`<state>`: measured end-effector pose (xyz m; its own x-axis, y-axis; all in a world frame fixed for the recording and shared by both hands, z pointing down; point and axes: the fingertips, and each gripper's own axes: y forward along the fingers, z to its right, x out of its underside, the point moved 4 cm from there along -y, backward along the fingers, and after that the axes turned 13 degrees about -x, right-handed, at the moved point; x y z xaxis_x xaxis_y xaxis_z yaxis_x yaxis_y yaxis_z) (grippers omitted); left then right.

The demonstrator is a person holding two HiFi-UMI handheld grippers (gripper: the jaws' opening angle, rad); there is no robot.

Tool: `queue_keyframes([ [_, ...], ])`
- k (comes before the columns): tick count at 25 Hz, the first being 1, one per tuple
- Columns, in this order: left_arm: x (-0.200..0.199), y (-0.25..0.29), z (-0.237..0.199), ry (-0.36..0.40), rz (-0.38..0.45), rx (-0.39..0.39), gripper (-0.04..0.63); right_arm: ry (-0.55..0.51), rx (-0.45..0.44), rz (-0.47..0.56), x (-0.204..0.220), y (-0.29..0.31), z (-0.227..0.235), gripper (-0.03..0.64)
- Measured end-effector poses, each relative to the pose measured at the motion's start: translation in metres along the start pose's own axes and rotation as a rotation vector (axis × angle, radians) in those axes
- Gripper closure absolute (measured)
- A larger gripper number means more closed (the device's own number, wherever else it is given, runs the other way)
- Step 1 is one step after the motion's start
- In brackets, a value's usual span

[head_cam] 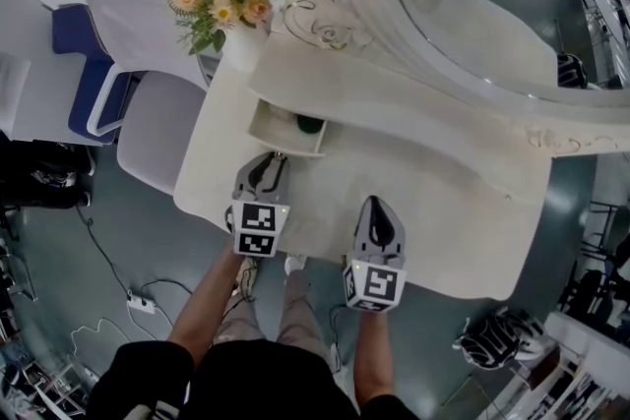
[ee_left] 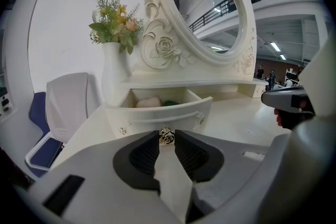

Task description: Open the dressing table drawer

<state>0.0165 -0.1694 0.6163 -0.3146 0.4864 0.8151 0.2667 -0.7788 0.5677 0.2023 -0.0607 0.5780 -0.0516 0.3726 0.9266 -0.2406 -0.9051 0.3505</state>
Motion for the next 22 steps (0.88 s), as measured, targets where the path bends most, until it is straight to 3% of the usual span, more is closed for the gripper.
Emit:
queue_keyframes([
  [17,0.0005,-0.0032,0.0,0.008,0.016,-0.008,0.503,-0.005,0.007,0.003,0.0009,-0.0063,-0.0068,0.617],
  [22,0.0009,-0.0057,0.004,0.013,0.015,0.027,0.484,-0.009,0.011,0.006,-0.0035,-0.0077,-0.0088,0.617],
])
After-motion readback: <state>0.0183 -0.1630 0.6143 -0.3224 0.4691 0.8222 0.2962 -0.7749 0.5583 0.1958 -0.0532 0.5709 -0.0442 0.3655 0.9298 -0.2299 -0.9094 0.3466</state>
